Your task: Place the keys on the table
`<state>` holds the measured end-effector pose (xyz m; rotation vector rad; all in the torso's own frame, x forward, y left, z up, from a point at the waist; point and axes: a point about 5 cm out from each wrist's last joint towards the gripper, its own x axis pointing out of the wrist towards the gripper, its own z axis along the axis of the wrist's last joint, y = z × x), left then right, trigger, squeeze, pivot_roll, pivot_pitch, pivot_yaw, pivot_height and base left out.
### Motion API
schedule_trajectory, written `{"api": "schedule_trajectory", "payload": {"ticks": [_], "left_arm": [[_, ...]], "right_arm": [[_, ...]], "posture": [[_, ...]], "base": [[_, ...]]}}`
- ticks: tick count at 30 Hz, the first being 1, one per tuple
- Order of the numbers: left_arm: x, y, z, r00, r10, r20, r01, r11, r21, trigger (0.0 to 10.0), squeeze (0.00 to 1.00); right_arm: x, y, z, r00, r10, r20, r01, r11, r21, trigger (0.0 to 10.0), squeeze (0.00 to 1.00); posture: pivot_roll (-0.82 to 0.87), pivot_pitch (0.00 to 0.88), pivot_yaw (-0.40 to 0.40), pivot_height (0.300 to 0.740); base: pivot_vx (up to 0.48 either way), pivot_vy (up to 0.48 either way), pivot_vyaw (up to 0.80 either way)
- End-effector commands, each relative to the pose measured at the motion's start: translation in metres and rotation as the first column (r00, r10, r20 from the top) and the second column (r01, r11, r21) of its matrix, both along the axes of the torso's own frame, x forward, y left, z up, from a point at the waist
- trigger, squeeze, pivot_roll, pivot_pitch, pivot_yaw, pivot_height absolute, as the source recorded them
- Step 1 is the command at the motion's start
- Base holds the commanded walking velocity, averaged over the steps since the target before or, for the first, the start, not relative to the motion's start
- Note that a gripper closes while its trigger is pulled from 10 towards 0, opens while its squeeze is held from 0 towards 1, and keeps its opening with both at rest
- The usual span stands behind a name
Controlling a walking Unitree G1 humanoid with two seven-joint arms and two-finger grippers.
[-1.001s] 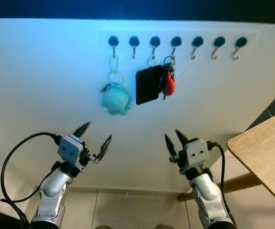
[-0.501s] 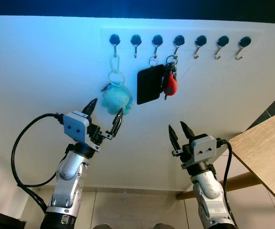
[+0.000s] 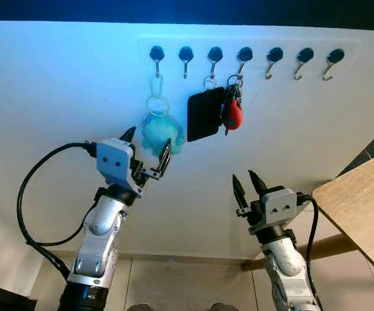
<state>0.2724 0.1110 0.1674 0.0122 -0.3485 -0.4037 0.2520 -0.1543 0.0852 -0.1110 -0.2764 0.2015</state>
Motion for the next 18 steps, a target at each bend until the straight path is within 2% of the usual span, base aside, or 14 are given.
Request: {"api": "schedule_trajectory", "payload": {"ticks": [1, 4, 6, 7, 8, 10, 16, 18], "left_arm": [[0.0, -0.006, 0.003, 1.0, -0.003, 0.0, 0.003, 1.0, 0.003, 10.0, 0.0], [0.0, -0.008, 0.005, 1.0, 0.013, -0.008, -0.013, 1.0, 0.005, 10.0, 0.0], [0.0, -0.01, 0.007, 1.0, 0.022, -0.017, -0.022, 1.0, 0.002, 10.0, 0.0], [0.0, -0.011, 0.007, 1.0, 0.021, -0.021, -0.021, 1.0, -0.001, 10.0, 0.0], [0.0, -0.011, 0.007, 1.0, 0.021, -0.021, -0.021, 1.0, -0.001, 10.0, 0.0], [0.0, -0.012, 0.008, 0.999, 0.017, -0.028, -0.017, 1.0, -0.005, 10.0, 0.0], [0.001, -0.012, 0.008, 0.999, 0.018, -0.035, -0.018, 1.0, -0.002, 10.0, 0.0], [0.001, -0.012, 0.008, 0.999, 0.023, -0.044, -0.023, 1.0, 0.0, 10.0, 0.0]], "right_arm": [[0.0, 0.002, 0.0, 1.0, 0.002, -0.007, -0.002, 1.0, 0.004, 10.0, 0.0], [0.0, 0.004, 0.003, 1.0, 0.018, 0.003, -0.018, 1.0, 0.014, 10.0, 0.0], [-0.003, 0.012, 0.006, 0.996, 0.091, 0.004, -0.091, 0.996, 0.022, 10.0, 0.0], [-0.006, 0.025, 0.008, 0.98, 0.199, -0.001, -0.199, 0.98, 0.009, 10.0, 0.0], [-0.006, 0.025, 0.008, 0.98, 0.199, -0.001, -0.199, 0.98, 0.009, 10.0, 0.0], [-0.008, 0.038, 0.015, 0.956, 0.293, 0.012, -0.293, 0.956, -0.014, 10.0, 0.0], [-0.008, 0.048, 0.028, 0.937, 0.344, 0.054, -0.344, 0.939, -0.011, 10.0, 0.0], [-0.008, 0.053, 0.037, 0.922, 0.378, 0.079, -0.38, 0.925, 0.014, 10.0, 0.0]], "posture": [[0.02, 0.074, 0.008, 0.74], [0.02, 0.074, 0.008, 0.74], [0.02, 0.077, 0.01, 0.74], [0.02, 0.079, 0.011, 0.74], [0.02, 0.079, 0.011, 0.74], [0.02, 0.081, 0.013, 0.74], [0.02, 0.083, 0.013, 0.74], [0.02, 0.083, 0.013, 0.74]], "base": [[0.0, 0.0, 0.0], [0.0, 0.0, 0.0], [0.0, 0.0, 0.0], [0.0, 0.0, 0.0], [0.0, 0.0, 0.0], [0.0, 0.0, 0.0], [0.0, 0.0, 0.0], [0.0, 0.0, 0.0]]}}
